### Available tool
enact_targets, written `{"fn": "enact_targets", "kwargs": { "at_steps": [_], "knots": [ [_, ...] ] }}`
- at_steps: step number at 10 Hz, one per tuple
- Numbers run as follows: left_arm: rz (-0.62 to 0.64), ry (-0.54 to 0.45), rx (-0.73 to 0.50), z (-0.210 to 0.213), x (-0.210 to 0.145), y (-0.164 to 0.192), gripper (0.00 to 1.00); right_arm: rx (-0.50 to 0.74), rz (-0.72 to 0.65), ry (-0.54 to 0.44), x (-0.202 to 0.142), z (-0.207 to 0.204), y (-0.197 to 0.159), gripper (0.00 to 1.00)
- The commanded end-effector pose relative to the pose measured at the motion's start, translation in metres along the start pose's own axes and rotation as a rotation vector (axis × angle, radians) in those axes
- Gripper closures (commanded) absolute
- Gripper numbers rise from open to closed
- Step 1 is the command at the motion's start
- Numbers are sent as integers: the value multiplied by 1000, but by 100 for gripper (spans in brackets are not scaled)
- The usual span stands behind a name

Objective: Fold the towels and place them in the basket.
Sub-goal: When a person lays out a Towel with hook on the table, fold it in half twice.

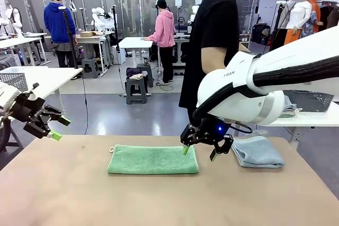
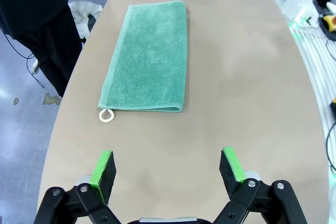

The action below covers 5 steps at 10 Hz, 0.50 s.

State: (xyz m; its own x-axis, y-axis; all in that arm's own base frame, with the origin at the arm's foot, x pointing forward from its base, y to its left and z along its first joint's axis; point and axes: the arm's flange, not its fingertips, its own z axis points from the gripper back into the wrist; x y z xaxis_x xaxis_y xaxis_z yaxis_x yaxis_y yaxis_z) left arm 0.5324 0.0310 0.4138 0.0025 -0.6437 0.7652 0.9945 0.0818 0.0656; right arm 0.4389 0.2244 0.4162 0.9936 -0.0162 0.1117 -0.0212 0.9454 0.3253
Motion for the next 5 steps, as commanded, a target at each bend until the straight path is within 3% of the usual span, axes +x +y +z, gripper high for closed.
{"fn": "enact_targets", "kwargs": {
  "at_steps": [1, 5],
  "knots": [
    [-4, 1, -1, 0, 1, 0, 0, -1, 33, 26, 24, -11, 0, 0],
    [-4, 1, -1, 0, 1, 0, 0, -73, 20, 0, 69, -59, 6, 0]
  ]
}}
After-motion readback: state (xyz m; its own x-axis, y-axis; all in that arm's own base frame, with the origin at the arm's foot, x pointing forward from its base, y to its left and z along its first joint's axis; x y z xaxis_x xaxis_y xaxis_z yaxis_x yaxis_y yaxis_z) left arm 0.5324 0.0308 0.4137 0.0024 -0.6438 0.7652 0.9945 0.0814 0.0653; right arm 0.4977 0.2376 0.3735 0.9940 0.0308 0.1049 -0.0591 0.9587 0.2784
